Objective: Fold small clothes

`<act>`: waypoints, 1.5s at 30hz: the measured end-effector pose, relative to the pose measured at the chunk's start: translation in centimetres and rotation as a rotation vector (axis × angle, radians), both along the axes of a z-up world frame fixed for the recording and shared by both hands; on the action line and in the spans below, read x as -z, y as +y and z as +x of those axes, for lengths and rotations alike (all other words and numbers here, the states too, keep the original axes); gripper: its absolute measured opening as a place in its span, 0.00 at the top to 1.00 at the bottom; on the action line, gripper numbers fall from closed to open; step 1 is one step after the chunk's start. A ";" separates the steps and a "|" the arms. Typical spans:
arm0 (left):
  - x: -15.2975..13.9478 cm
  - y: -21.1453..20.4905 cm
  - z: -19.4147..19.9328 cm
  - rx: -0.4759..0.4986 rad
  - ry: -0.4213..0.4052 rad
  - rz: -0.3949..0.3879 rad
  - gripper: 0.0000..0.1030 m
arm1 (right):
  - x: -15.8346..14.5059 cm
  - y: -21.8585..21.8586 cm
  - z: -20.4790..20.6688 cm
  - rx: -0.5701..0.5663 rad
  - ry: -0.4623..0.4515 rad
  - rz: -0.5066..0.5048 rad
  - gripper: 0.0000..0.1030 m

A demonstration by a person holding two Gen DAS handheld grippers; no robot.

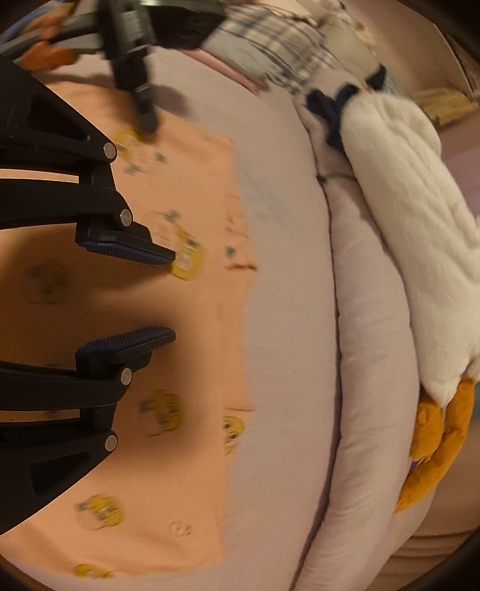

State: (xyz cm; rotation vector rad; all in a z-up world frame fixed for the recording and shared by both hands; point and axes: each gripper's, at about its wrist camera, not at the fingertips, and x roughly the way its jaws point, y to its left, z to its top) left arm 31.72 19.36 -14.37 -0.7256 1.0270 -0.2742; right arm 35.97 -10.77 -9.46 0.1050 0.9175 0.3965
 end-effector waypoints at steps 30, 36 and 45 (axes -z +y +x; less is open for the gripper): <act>-5.0 -3.4 1.1 0.035 0.003 0.111 0.89 | -2.1 -5.7 -10.7 -0.069 0.041 0.300 0.68; -8.4 -9.8 1.9 0.149 -0.045 0.178 0.89 | -0.6 -10.4 -7.8 0.042 0.132 0.667 0.53; -5.7 -19.4 3.0 0.323 0.063 0.142 0.87 | 5.0 -14.4 -5.3 0.216 0.304 1.094 0.41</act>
